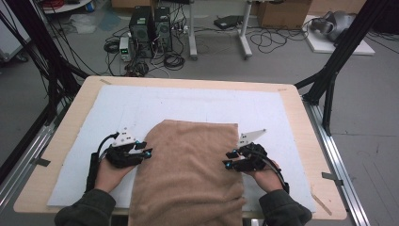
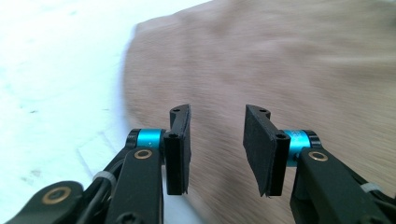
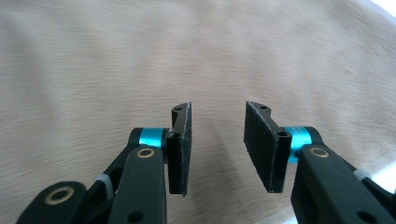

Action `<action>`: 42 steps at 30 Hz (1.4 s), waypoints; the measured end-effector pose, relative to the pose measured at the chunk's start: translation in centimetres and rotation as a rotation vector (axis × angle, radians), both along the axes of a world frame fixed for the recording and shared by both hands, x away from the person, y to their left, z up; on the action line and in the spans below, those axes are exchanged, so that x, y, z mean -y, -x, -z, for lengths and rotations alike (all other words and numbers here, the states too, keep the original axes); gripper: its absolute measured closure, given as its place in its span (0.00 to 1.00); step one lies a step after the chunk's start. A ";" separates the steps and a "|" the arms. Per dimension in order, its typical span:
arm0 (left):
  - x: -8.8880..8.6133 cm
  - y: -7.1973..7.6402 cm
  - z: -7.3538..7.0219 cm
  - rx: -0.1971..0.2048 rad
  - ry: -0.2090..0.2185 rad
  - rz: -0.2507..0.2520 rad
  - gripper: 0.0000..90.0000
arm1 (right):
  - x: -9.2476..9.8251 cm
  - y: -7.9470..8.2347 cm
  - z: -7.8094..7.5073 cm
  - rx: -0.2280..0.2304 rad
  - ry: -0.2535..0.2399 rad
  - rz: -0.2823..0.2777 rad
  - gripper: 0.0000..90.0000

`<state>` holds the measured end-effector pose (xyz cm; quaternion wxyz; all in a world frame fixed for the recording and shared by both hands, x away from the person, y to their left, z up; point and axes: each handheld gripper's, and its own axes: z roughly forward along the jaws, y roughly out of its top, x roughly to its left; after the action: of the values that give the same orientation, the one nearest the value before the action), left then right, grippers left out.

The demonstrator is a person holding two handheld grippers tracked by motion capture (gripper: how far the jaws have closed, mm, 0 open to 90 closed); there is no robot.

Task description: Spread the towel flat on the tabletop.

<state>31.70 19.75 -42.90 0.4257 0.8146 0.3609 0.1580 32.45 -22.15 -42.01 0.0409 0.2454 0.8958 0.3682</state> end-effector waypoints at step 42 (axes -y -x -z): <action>0.9 -6.9 0.4 -0.050 -0.006 -0.155 0.95 | 0.0 -8.5 0.5 -0.037 0.095 0.144 0.97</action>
<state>38.64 18.87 -43.29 0.4004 0.7893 0.4328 0.1712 40.97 -22.16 -42.56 0.0620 0.3136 0.8930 0.3168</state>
